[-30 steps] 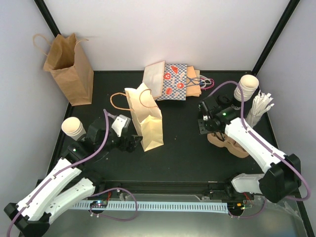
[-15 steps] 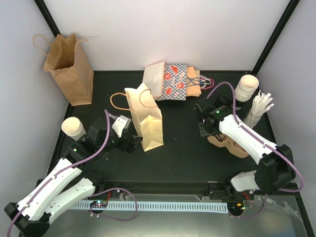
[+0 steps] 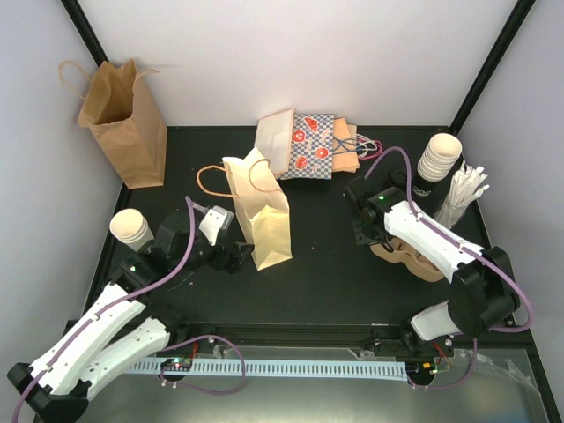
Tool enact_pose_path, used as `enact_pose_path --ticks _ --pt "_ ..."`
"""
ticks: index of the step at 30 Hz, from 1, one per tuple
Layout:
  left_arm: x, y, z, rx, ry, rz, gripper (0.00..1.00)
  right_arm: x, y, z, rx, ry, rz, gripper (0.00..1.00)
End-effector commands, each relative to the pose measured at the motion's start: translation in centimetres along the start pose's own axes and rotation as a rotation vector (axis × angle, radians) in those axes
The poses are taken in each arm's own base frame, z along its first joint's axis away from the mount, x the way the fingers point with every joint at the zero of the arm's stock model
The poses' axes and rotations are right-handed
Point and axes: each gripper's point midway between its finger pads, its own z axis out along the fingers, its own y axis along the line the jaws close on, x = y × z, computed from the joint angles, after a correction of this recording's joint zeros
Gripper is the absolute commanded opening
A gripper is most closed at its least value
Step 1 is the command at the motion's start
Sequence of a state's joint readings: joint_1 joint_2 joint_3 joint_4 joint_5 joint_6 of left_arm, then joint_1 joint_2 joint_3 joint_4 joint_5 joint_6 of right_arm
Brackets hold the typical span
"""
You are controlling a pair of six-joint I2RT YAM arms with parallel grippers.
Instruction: Pack the takeout coffee
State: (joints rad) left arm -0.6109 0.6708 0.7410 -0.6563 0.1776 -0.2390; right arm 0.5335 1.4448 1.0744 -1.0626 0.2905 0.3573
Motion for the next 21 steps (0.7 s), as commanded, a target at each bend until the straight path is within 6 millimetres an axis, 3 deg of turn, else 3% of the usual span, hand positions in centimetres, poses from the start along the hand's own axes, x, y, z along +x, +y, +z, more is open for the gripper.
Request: enact_pose_path --ticks 1,9,17,21 --pt "-0.5 0.1 -0.1 -0.008 -0.03 0.021 0.99 0.0 -0.5 0.0 0.04 -0.003 -0.001 0.3" --pt "-0.6 0.1 -0.2 -0.009 -0.032 0.02 0.99 0.1 -0.9 0.5 0.083 0.021 -0.005 0.29" --pt "-0.5 0.1 -0.2 -0.011 -0.031 0.019 0.99 0.0 -0.9 0.0 0.071 0.001 0.003 0.14" --pt "-0.6 0.1 -0.2 -0.011 -0.032 0.019 0.99 -0.5 -1.2 -1.1 0.06 -0.037 0.017 0.12"
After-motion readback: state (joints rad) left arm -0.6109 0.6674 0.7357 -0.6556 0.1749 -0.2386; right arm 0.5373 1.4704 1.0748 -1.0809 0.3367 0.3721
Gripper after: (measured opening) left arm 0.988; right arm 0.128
